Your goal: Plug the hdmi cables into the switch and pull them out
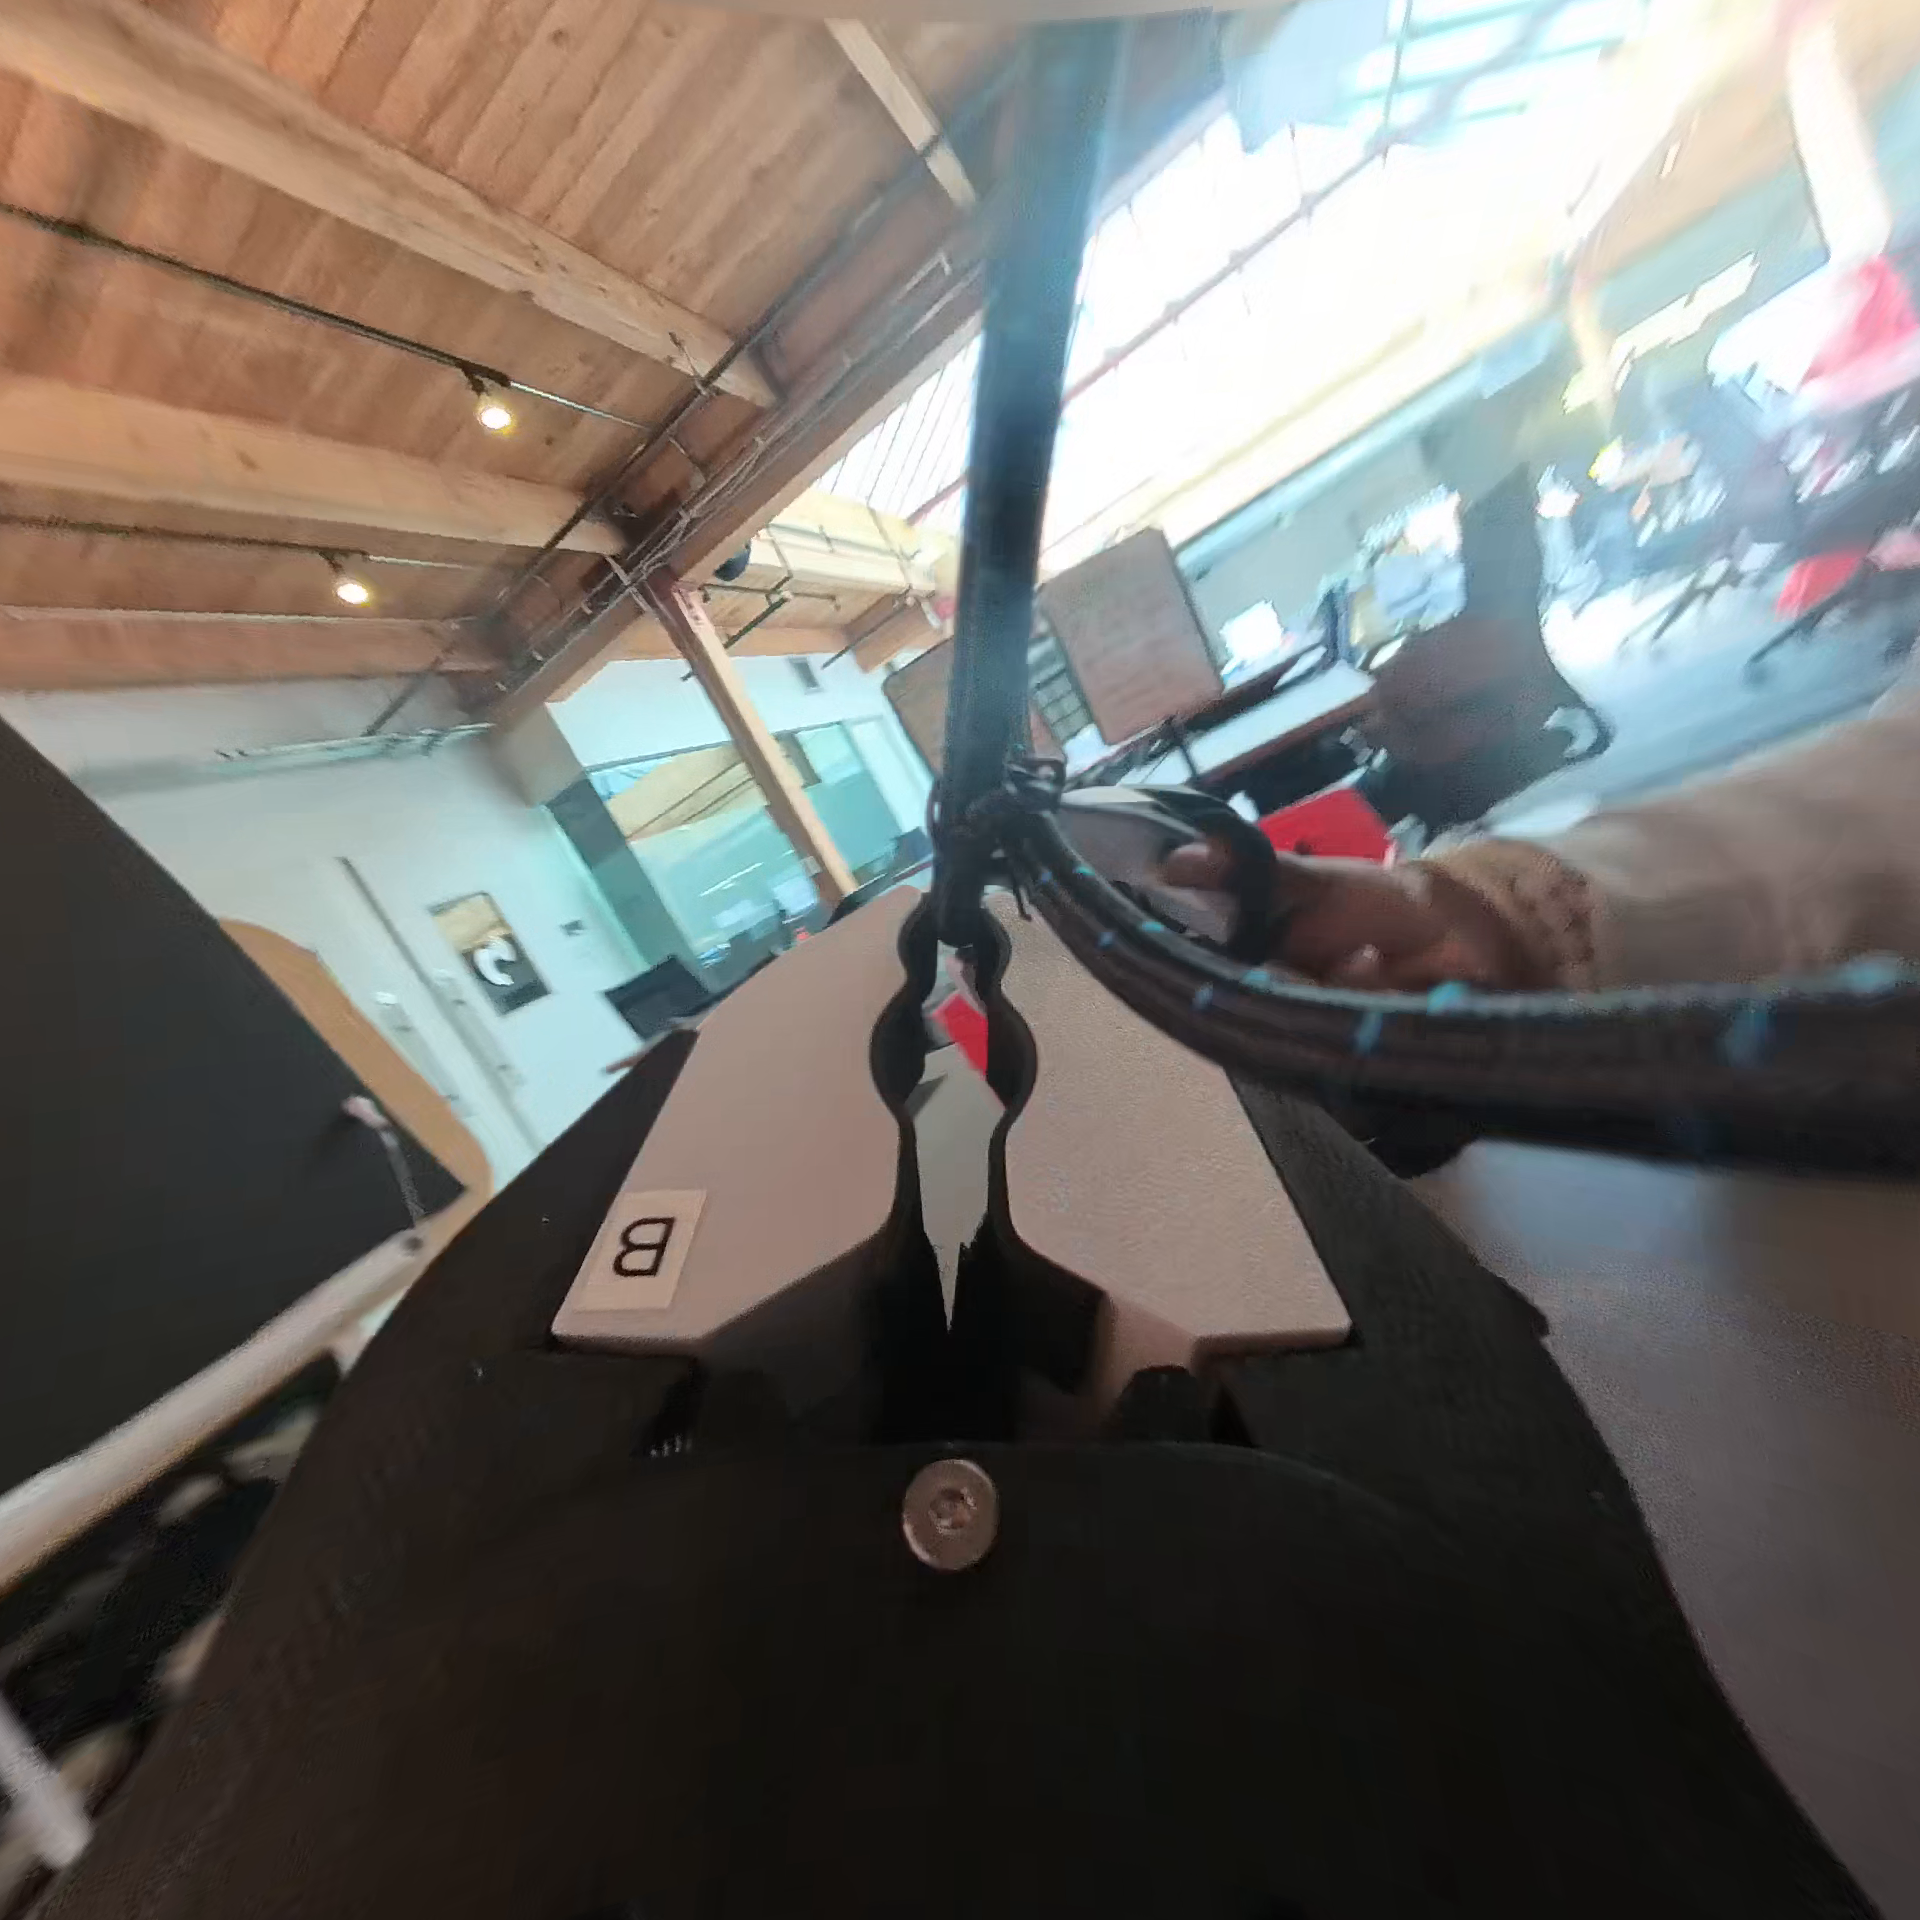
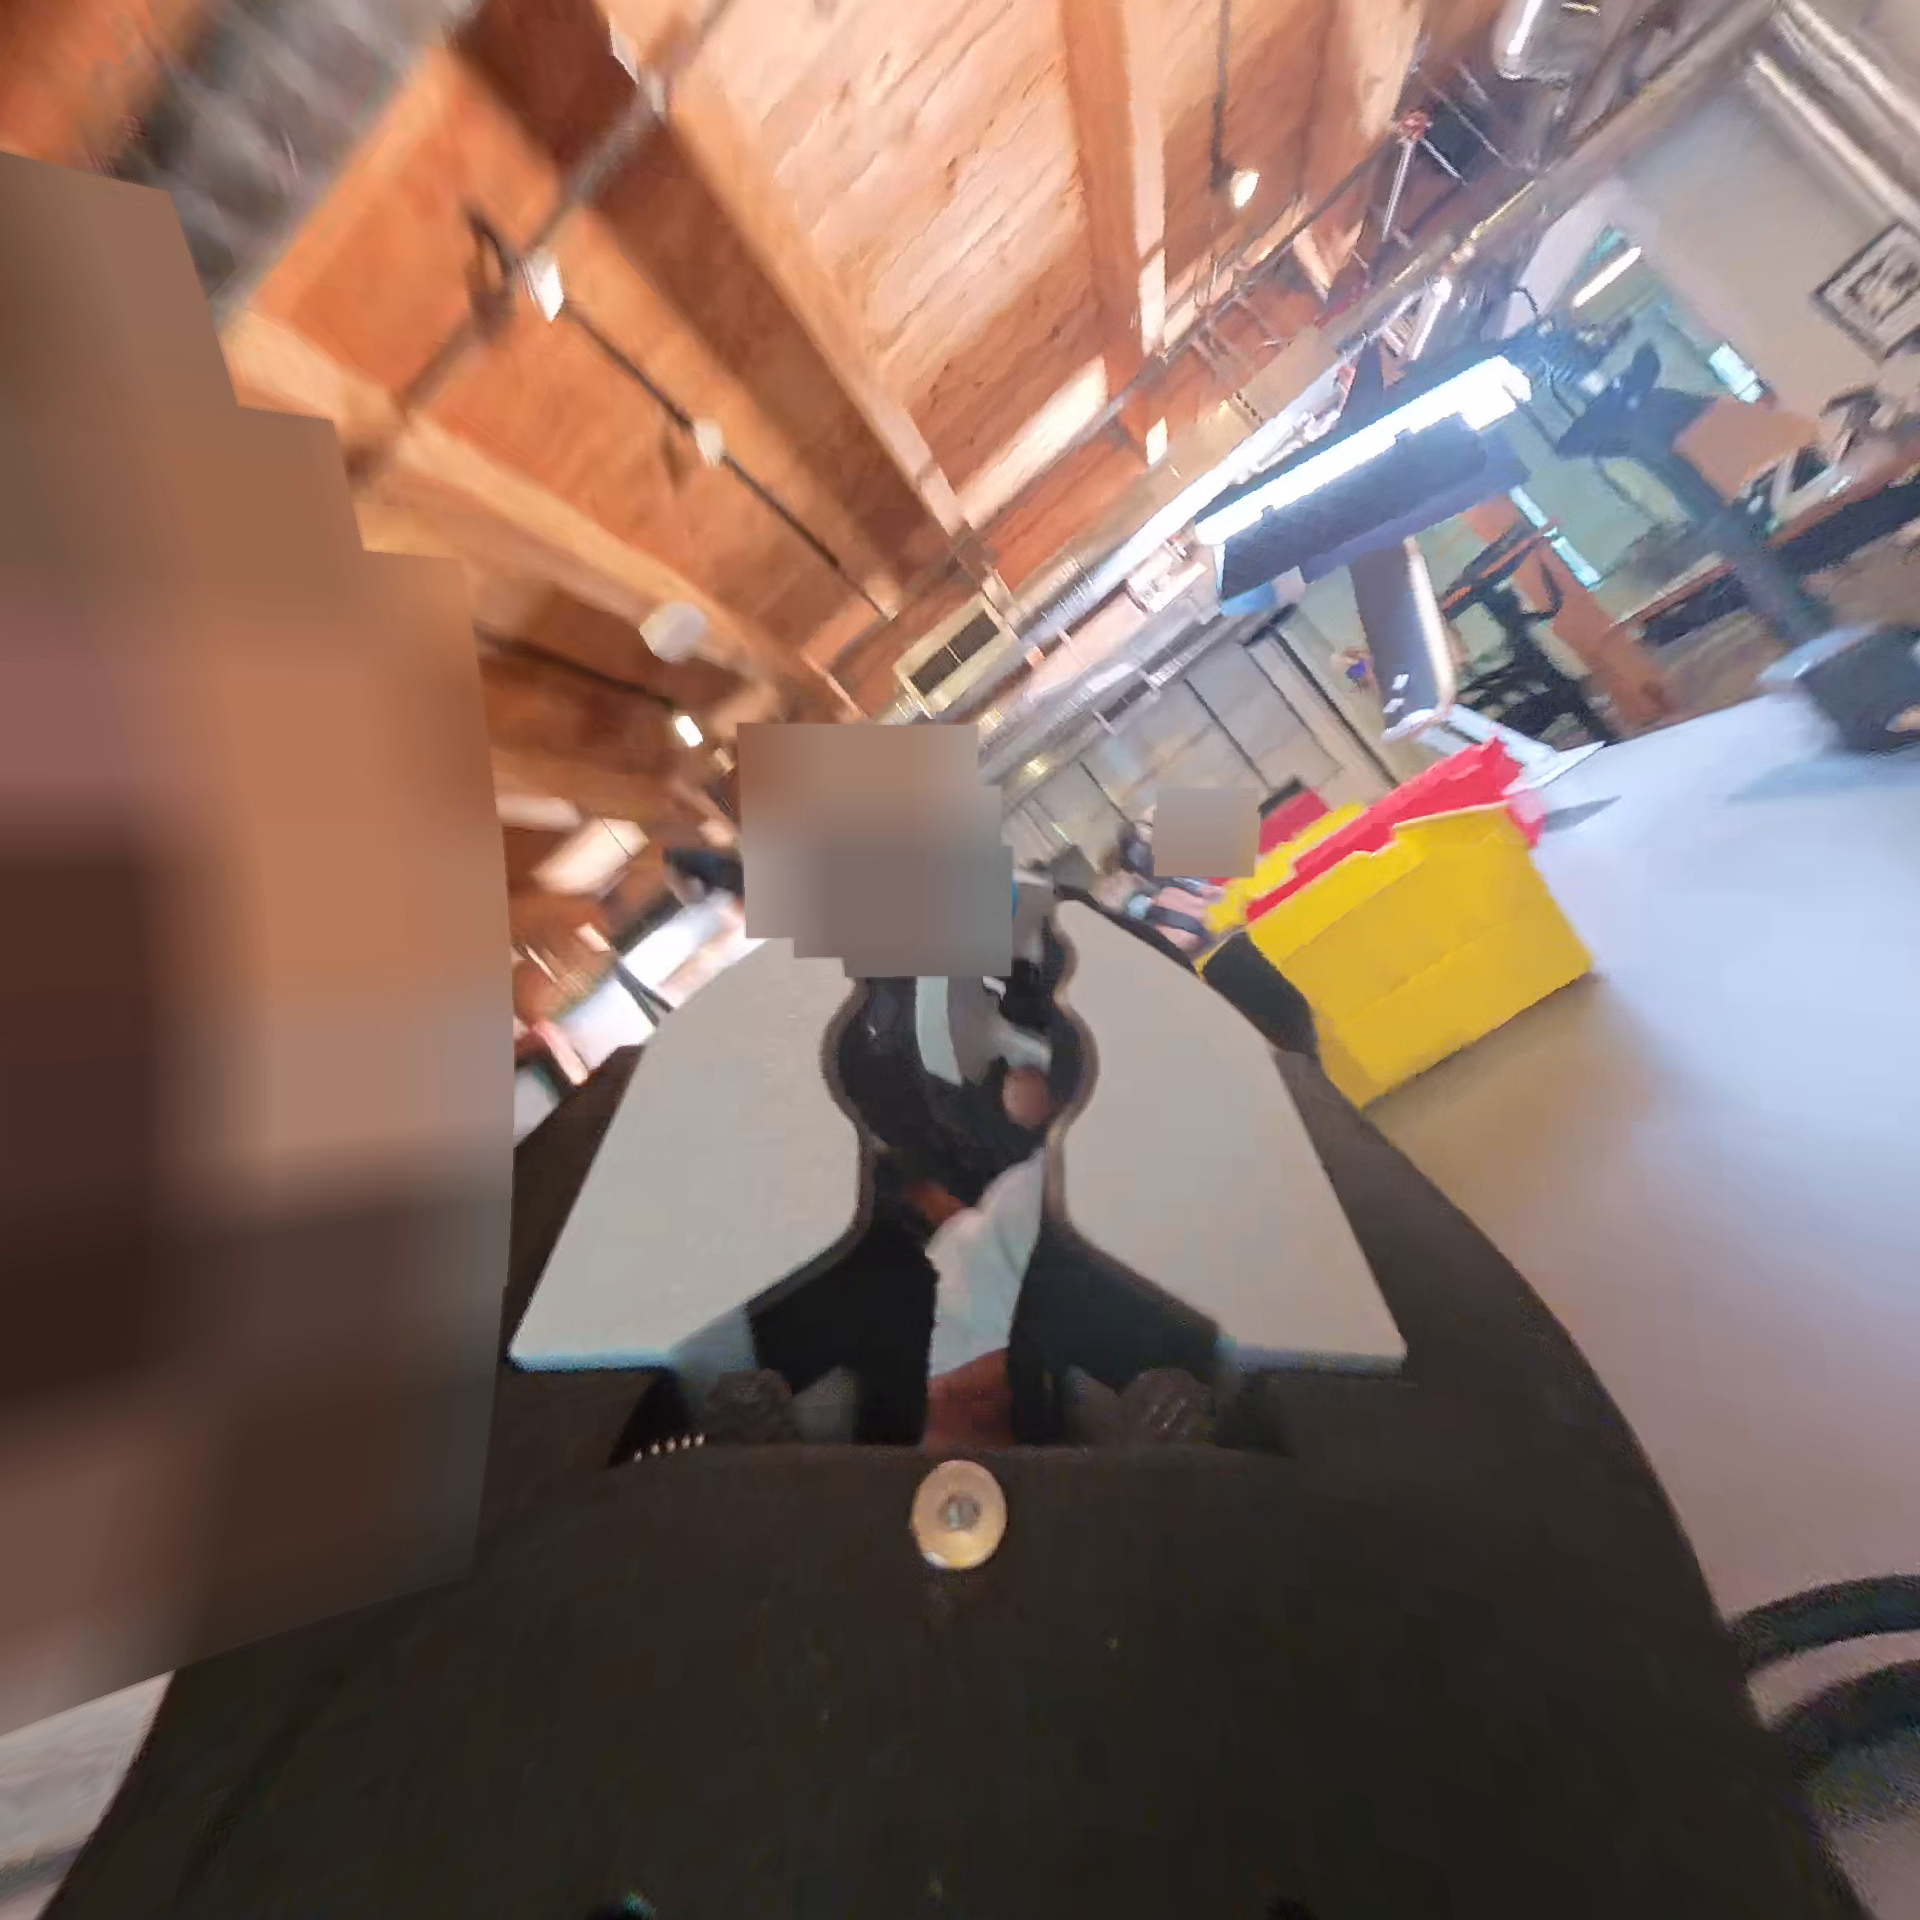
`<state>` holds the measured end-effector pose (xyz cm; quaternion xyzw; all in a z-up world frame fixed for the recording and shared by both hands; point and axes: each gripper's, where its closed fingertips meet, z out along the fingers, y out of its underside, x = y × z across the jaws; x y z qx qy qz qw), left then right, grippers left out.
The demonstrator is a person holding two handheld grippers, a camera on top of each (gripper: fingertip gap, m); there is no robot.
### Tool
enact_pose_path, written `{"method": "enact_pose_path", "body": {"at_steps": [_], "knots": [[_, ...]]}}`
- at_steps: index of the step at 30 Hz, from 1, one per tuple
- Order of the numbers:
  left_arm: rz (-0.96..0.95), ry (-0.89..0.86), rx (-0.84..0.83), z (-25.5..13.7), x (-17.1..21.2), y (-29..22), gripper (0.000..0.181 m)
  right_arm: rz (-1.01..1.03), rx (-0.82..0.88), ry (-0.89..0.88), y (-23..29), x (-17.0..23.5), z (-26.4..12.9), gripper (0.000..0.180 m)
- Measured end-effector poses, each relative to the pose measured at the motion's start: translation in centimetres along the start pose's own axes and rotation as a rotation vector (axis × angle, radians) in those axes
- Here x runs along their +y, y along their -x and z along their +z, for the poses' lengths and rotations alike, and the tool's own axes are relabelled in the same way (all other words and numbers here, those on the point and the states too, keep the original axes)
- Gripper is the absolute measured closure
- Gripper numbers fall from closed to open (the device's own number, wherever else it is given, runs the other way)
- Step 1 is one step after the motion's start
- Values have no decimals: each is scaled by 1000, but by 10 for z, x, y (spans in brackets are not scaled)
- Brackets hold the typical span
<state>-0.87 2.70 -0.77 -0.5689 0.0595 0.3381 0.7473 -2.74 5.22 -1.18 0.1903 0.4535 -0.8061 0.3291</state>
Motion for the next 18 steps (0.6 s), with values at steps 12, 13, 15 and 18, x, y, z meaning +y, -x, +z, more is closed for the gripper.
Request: {"method": "enact_pose_path", "body": {"at_steps": [12, 13, 15, 18], "knots": [[-274, -76, 179, -4, -8, -14, 175, -827, 136, 353, 25, 23, 7, 144], [-281, -75, 186, -4, -8, -15, 176, -822, 135, 368, 23, 26, 6, 144], [-288, -72, 197, -4, -7, -16, 176, -834, 139, 379, 20, 28, 5, 150], [-306, -77, 215, -4, -8, -18, 176, -872, 148, 395, 19, 28, 3, 159]]}}
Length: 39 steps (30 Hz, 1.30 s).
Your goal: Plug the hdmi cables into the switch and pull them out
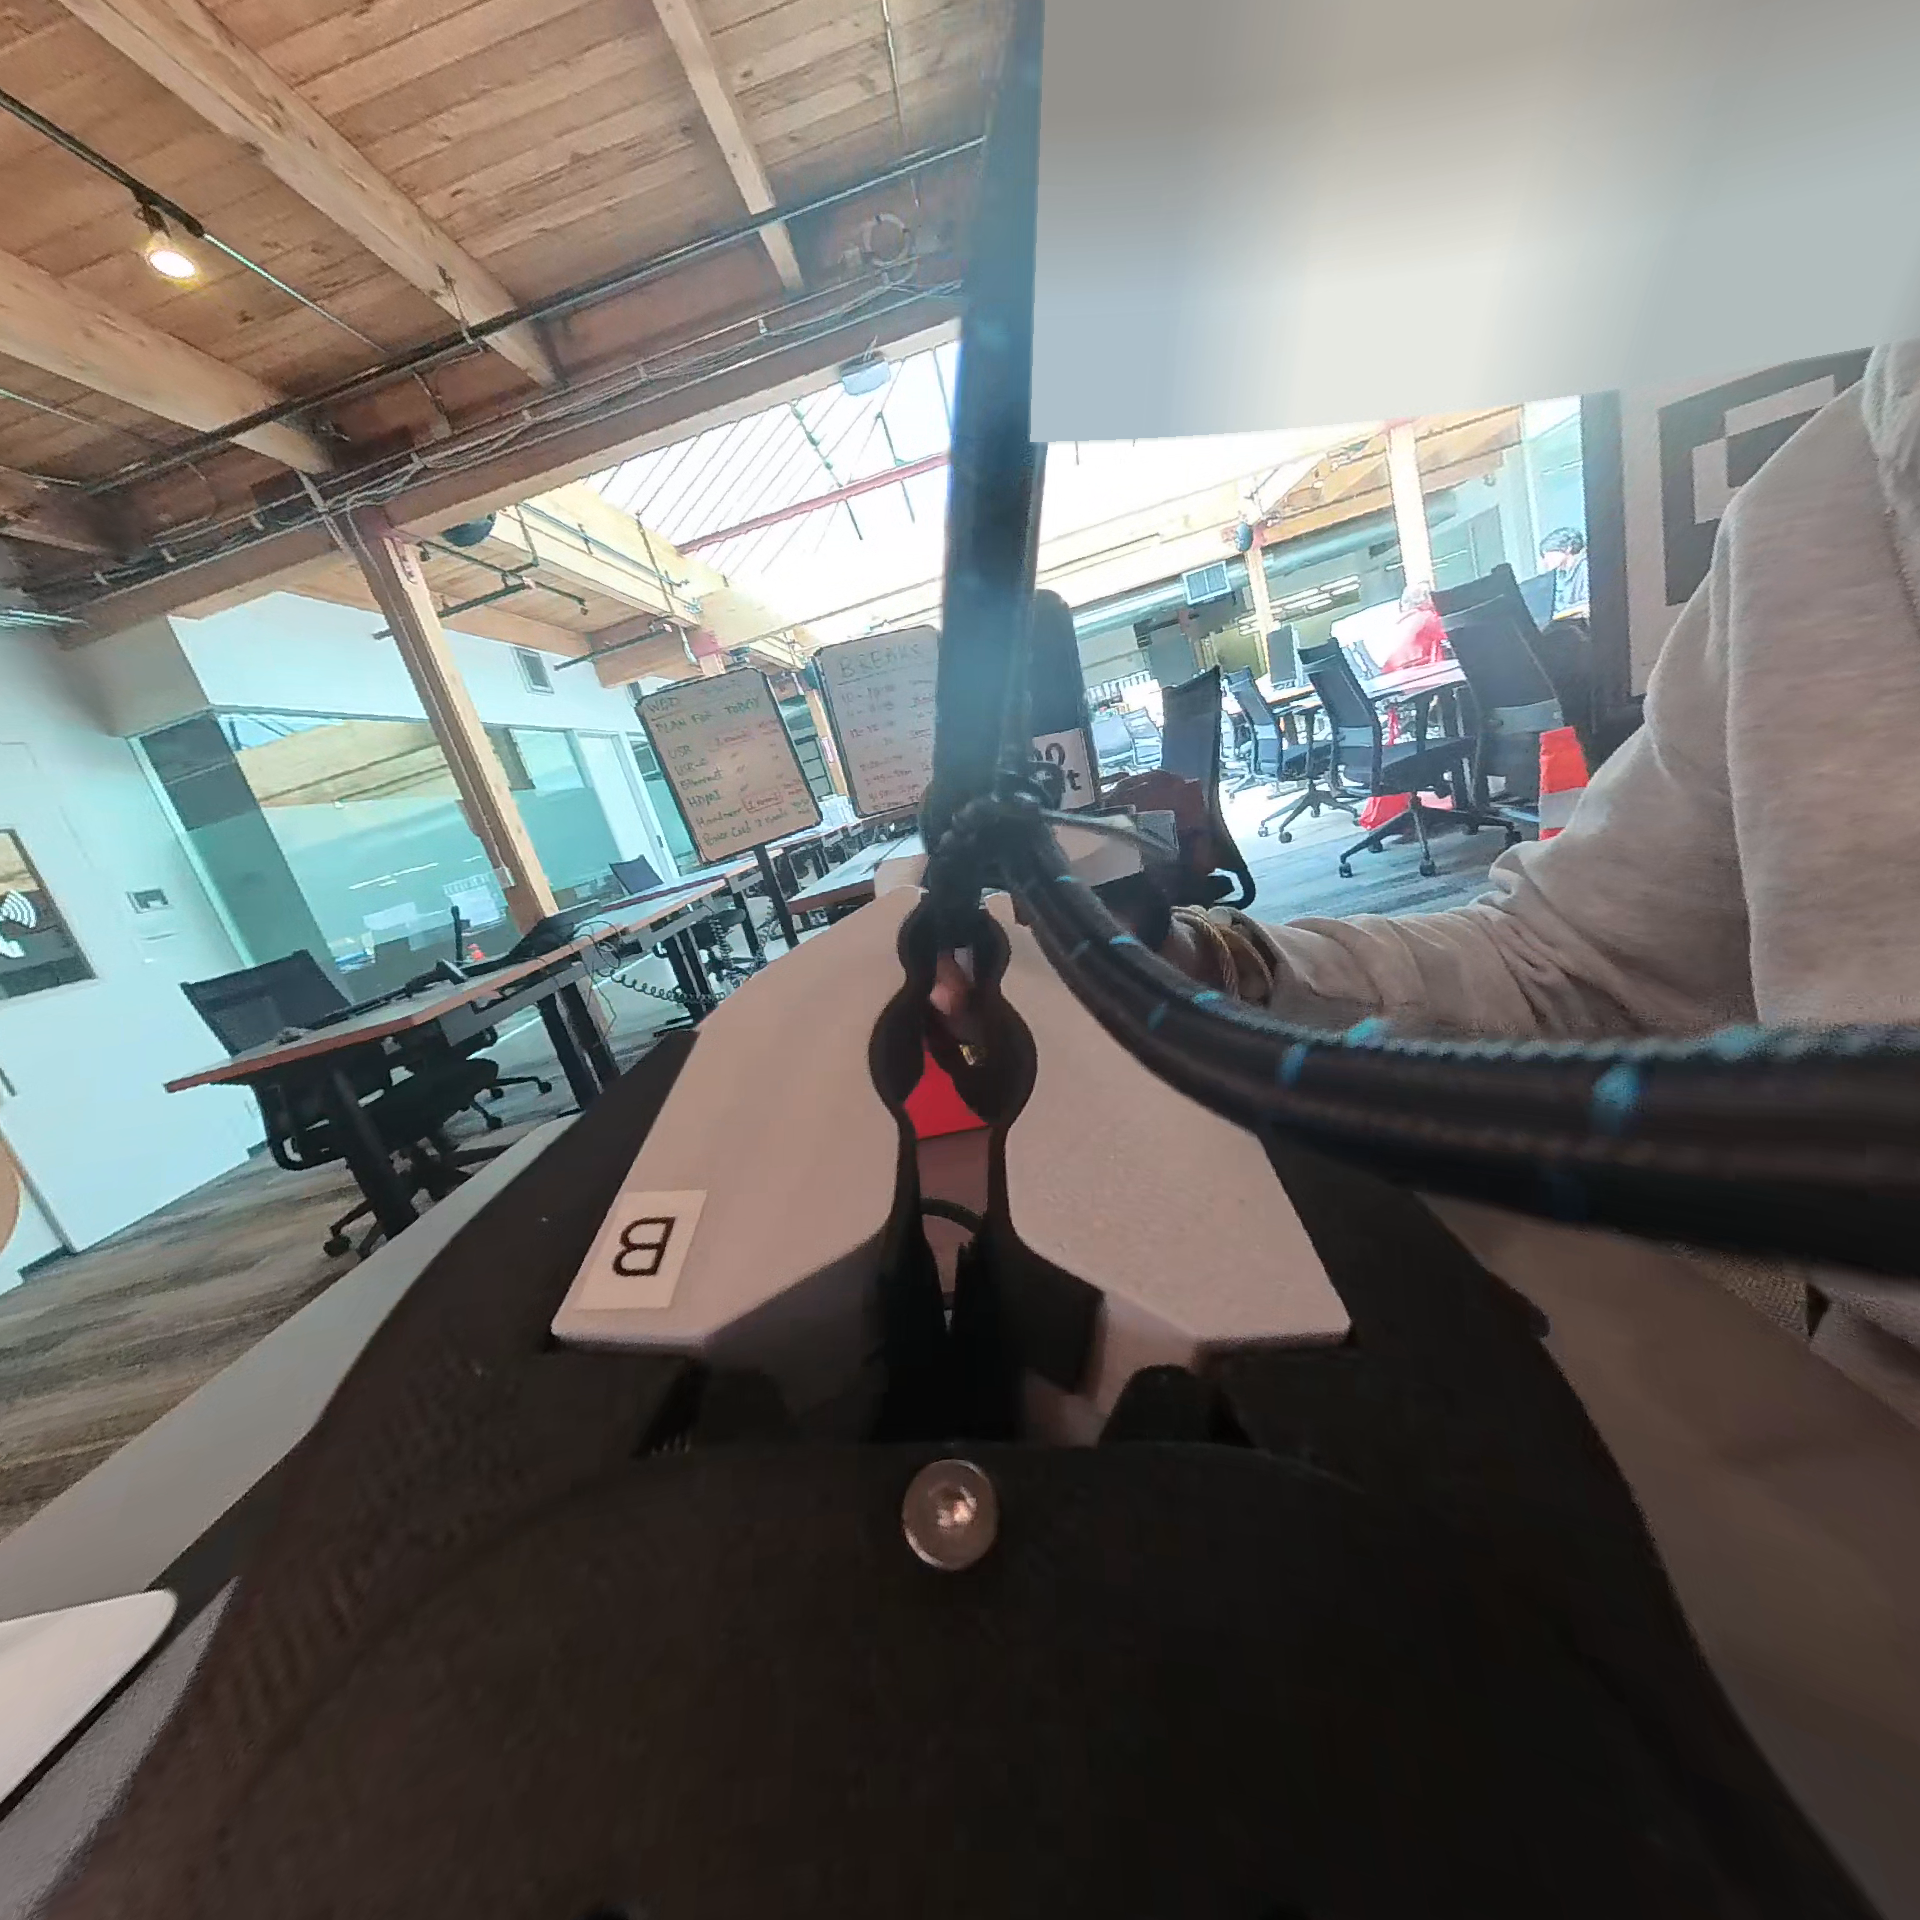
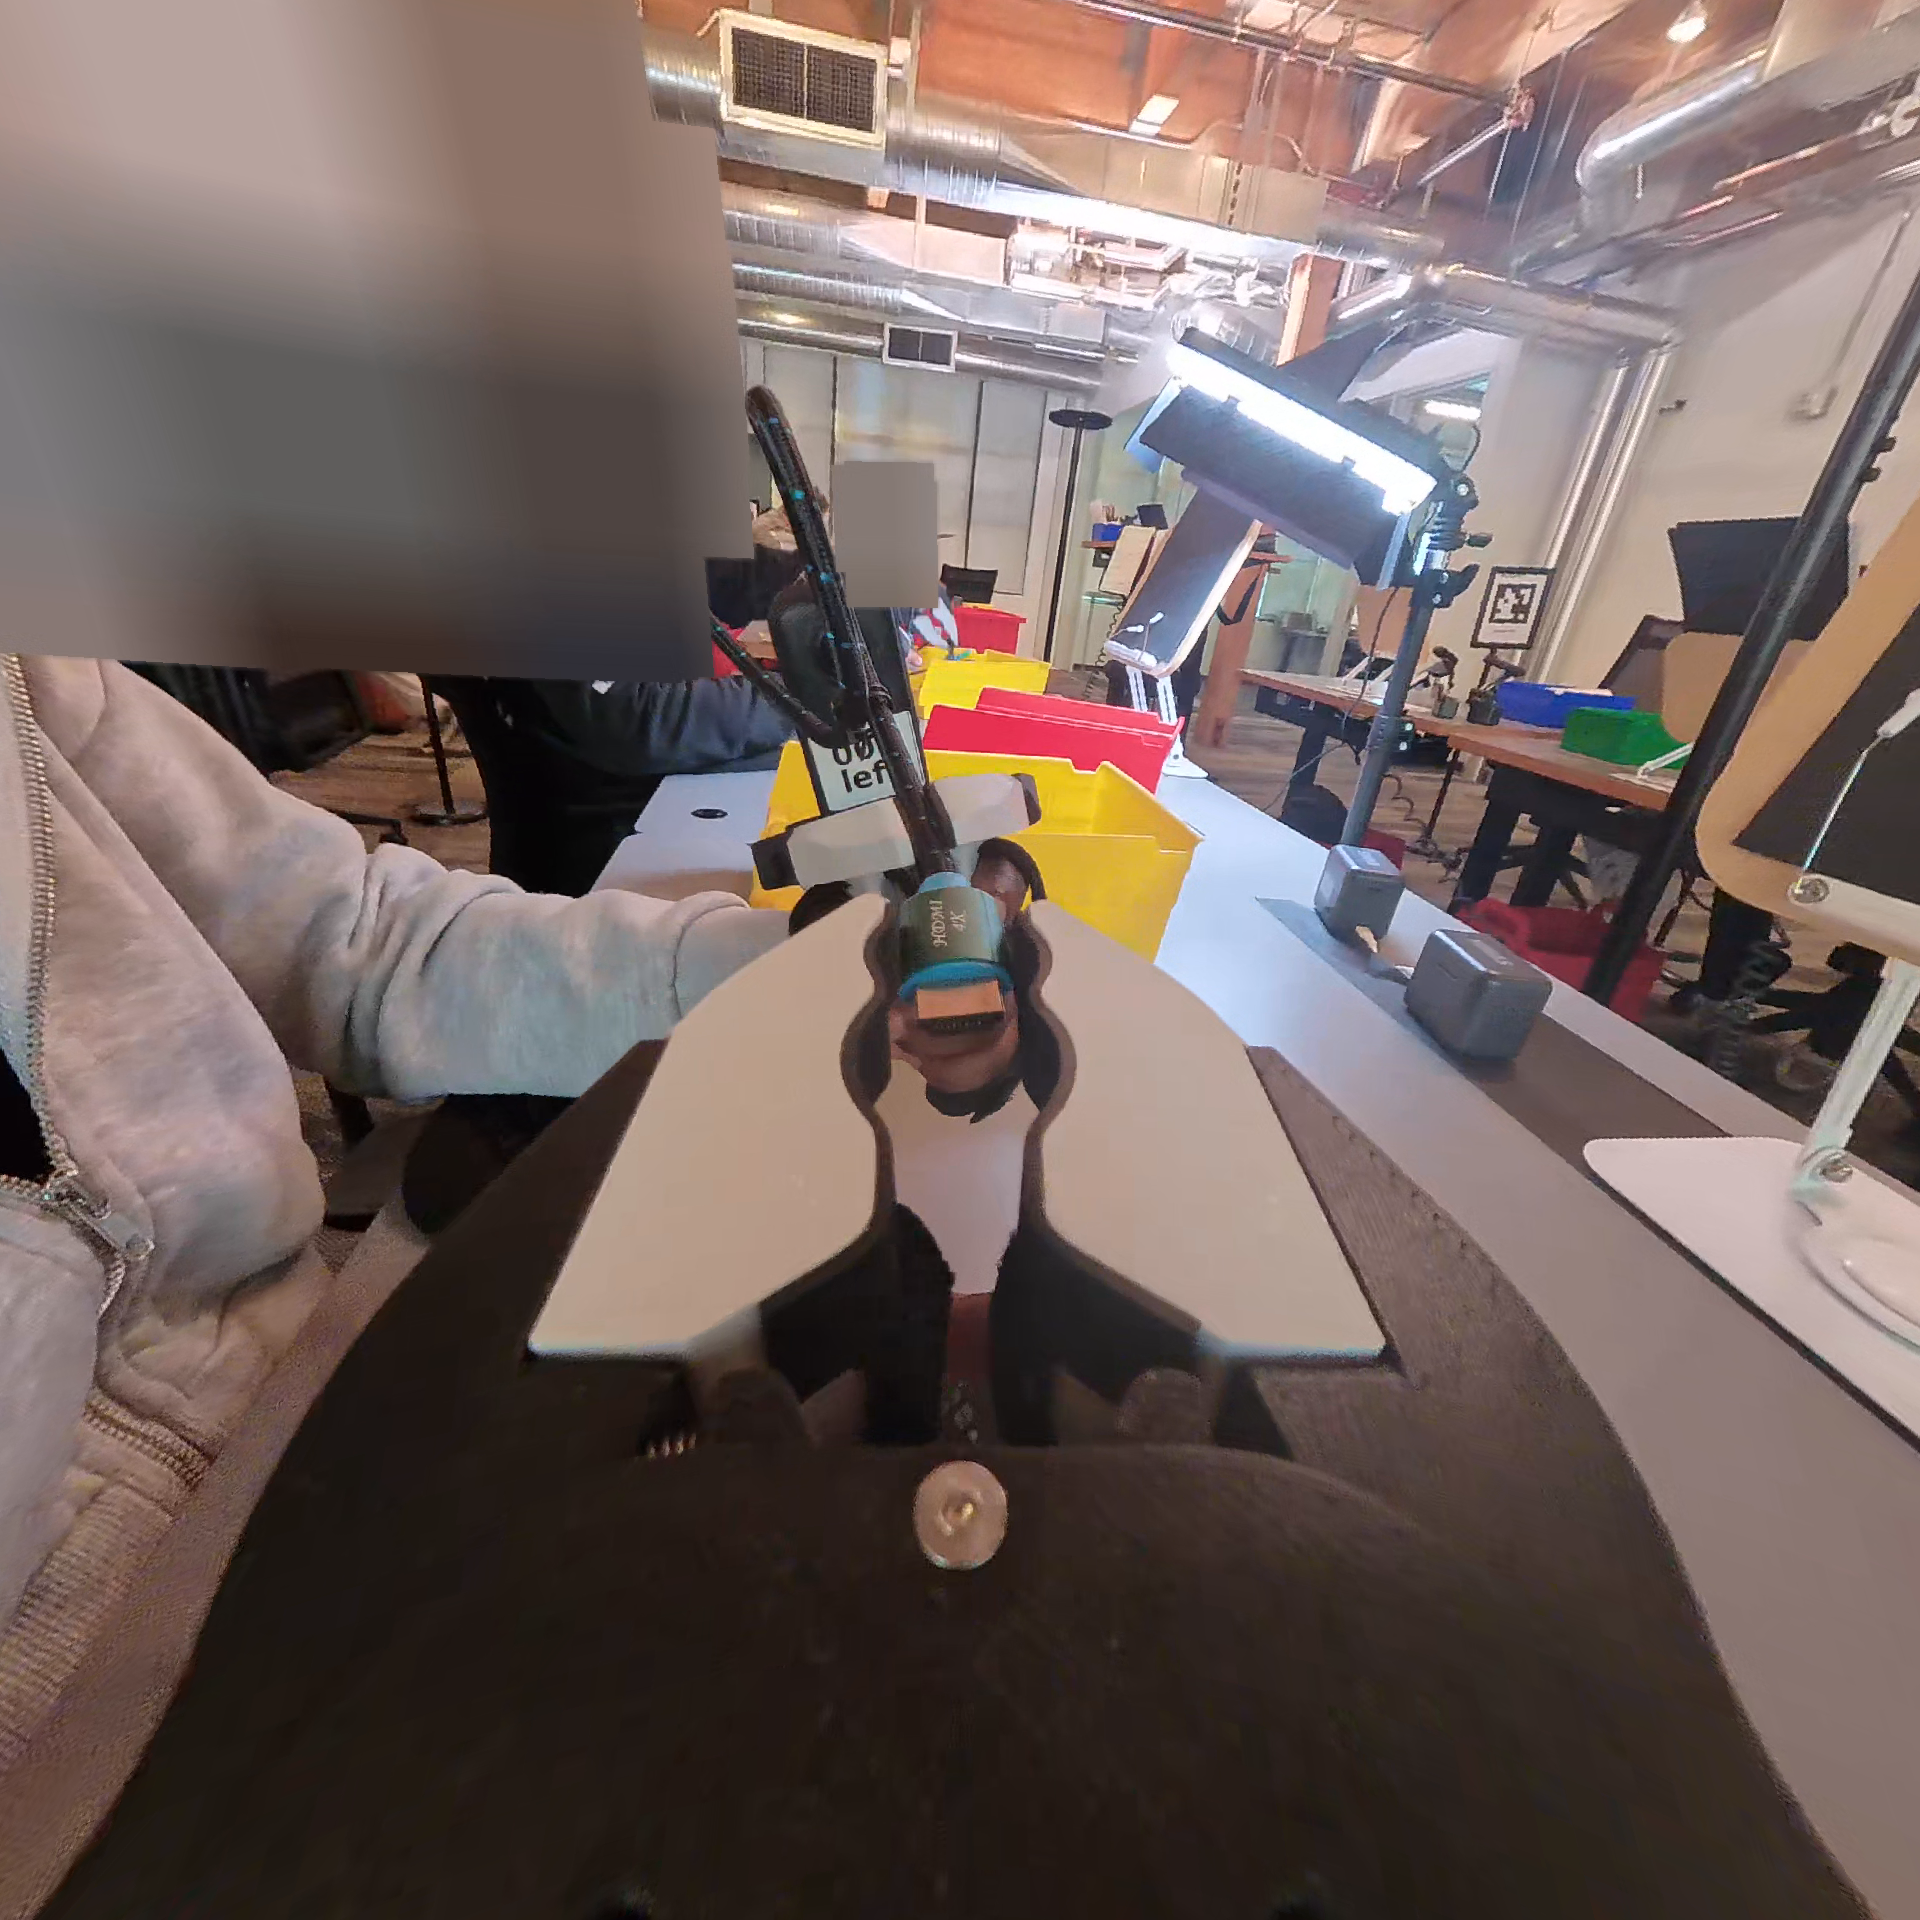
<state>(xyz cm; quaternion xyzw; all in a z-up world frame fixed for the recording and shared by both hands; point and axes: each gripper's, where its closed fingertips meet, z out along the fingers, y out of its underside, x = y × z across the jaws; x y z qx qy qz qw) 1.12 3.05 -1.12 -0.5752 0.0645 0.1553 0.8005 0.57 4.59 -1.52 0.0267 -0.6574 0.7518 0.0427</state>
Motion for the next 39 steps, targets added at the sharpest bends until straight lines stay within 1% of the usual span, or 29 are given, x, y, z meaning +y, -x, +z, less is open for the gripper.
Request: {"method": "enact_pose_path", "body": {"at_steps": [2, 4, 6, 11, 14, 15, 16, 17, 22, 24, 27, 33, 39], "knots": [[-7, -4, 1, 1, 0, 0, 176, -16, 3, 5, 0, -1, -1, 159], [-8, -4, -1, 0, 0, 0, 176, -29, 3, 18, 1, 1, 0, 152], [-16, -8, 11, -1, -1, -1, 176, -40, -1, 39, 2, 4, 1, 158], [-64, -41, 9, 1, -4, -2, 175, -69, 8, 28, 4, 3, 1, 159], [-117, -8, 55, 7, 0, -10, 161, -79, -30, 33, 13, 8, 8, 159], [-112, 12, 70, 8, 4, -13, 161, -78, -39, 28, 16, 10, 10, 159], [-107, 21, 80, 9, 6, -16, 163, -76, -42, 23, 18, 10, 12, 159], [-110, 16, 93, 9, 5, -18, 171, -76, -39, 22, 18, 10, 13, 159], [-131, 41, 76, 7, 6, -13, 179, -68, -39, 38, 16, 14, 12, 158], [-141, 31, 78, 4, 4, -11, 180, -59, -53, 42, 16, 13, 11, 154], [-130, 25, 57, 1, 0, -7, 180, -100, -42, 75, 14, 15, 8, 153], [-115, 49, 53, 1, 4, -7, 180, -122, -17, 65, 11, 12, 6, 159], [-116, 65, 52, 1, 7, -7, 180, -145, -11, 91, 10, 15, 3, 161]]}}
